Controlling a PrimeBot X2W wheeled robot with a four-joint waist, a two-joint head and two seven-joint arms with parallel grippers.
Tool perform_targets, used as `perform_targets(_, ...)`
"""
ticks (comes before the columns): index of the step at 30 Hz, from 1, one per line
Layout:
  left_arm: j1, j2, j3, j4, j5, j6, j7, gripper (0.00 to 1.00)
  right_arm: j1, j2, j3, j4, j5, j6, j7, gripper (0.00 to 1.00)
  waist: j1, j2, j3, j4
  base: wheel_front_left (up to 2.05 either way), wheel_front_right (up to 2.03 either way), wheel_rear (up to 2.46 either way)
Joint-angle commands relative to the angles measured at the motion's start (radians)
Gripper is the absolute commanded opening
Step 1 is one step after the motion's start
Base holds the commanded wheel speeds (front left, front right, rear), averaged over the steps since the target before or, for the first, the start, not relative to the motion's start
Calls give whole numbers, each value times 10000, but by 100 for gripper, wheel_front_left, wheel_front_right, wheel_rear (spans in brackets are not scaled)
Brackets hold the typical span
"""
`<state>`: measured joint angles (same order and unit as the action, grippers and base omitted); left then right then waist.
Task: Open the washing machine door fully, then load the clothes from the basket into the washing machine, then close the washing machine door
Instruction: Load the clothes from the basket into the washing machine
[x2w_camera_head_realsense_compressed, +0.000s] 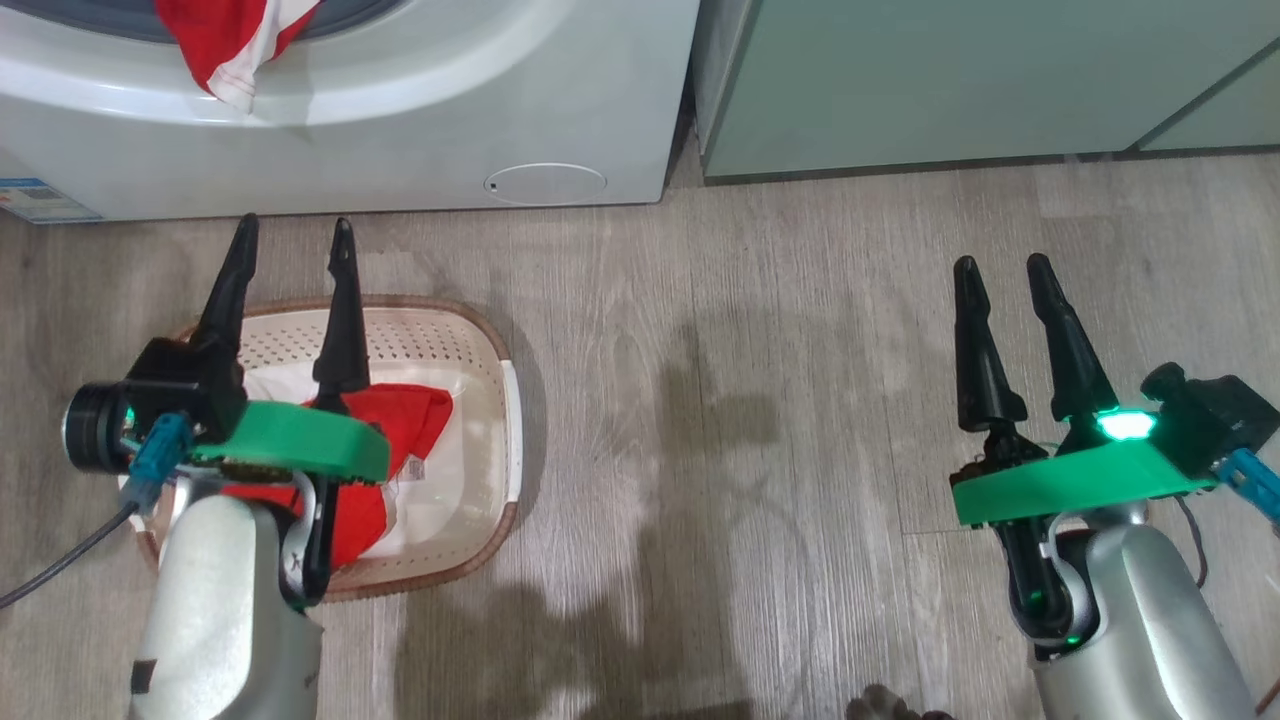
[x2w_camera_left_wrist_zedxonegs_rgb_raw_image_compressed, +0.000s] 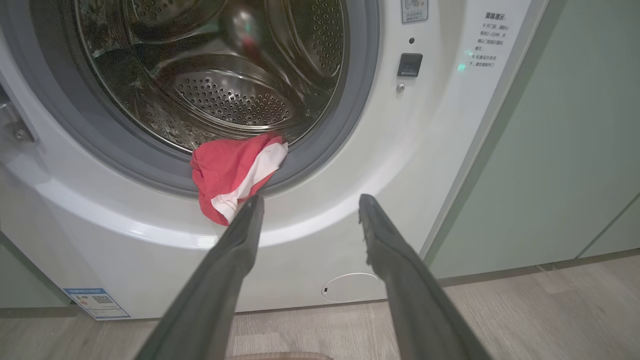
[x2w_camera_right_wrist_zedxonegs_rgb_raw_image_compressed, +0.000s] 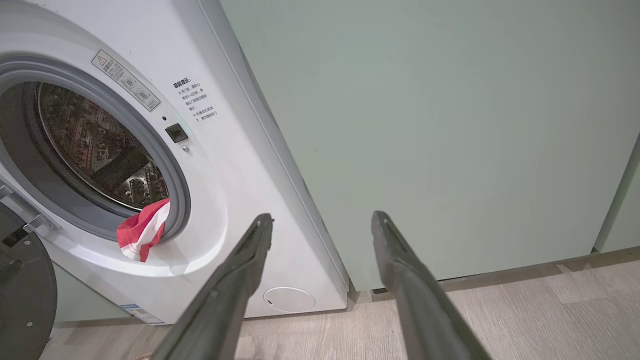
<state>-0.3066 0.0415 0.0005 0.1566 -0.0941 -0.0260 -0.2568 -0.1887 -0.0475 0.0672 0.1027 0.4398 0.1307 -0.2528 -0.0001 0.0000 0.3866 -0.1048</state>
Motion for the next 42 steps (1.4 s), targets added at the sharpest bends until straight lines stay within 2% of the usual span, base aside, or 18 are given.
perform_targets(1,9,90,269,-237,59,62,-49,100,106,-28,230,-273,-95,0,-90,100,1,0,-3,2,0,0,0)
perform_targets(11,-75,88,300,-75,34,139,-49,100,72,-28,198,-316,-56,0,-90,100,1,0,118,-5,0,0,0)
perform_targets(16,-310,203,379,597,448,400,-49,100,-51,-28,282,-346,-24,0,-90,100,1,0,399,-97,0,0,0)
perform_targets(22,-1010,462,481,1534,609,478,-49,100,-231,-28,430,-361,72,0,-90,100,1,0,916,-258,0,0,0)
perform_targets(26,-1854,884,629,2283,814,686,-49,100,-402,-28,563,-344,158,0,-90,100,1,0,1275,-445,0,0,0)
perform_targets(29,-2665,1429,759,2839,1156,1102,-49,100,-577,-28,690,-316,262,0,-90,100,1,0,1536,-668,0,0,0)
perform_targets(42,-5369,2792,308,5387,1886,1401,-49,100,-898,-28,932,-203,537,0,-90,100,1,0,2027,-1139,0,0,0)
